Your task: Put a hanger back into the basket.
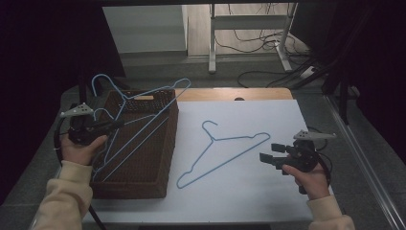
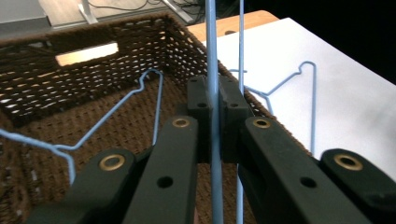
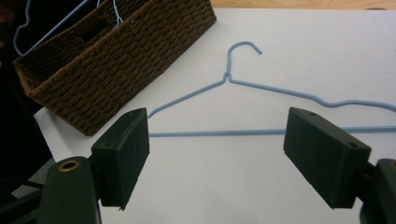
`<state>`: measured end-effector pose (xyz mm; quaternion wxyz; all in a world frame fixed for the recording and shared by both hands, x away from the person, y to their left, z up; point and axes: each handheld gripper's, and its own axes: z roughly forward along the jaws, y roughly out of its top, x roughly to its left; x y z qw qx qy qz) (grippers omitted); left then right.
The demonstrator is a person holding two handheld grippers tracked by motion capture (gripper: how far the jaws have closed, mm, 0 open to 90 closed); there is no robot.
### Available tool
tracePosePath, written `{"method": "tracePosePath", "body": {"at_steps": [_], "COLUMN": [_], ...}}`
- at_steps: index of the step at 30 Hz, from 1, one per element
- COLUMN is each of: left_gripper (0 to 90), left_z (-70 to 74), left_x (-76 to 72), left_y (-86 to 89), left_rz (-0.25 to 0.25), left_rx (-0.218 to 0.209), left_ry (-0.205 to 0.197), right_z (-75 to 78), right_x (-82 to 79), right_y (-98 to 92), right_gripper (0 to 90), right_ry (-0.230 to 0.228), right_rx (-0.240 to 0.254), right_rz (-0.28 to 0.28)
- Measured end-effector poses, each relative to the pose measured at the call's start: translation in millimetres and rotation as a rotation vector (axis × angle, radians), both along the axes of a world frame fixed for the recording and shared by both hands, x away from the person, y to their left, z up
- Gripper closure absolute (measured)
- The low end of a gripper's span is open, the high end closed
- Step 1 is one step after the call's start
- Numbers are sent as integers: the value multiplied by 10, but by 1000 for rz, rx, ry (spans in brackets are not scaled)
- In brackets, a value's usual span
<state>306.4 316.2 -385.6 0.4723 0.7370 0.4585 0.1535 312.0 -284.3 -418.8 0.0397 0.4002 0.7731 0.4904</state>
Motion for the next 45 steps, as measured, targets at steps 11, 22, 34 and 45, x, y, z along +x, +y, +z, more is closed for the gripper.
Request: {"method": "tracePosePath", "body": {"at_steps": [11,22,34,45], "left_gripper": [863,863,863,862], "left_z": [-117,-248,-338,-440], "left_x": [21,55,83,108], "left_y": [208,331,364,333], "left_rz": [66,97,99,96], "left_rx": [5,11,11,19], "left_ry": [19,56,83,116], "right_z": [-11,-18,-21,-25], "right_x": [3,6,7,8], "right_y": [-6,-6,-12,-15], "right_gripper": [222,222,221,221], "right_ry": [5,8,9,11], "right_rx": [0,-2,-3,1], "right_rz": [3,2,-1,2]}}
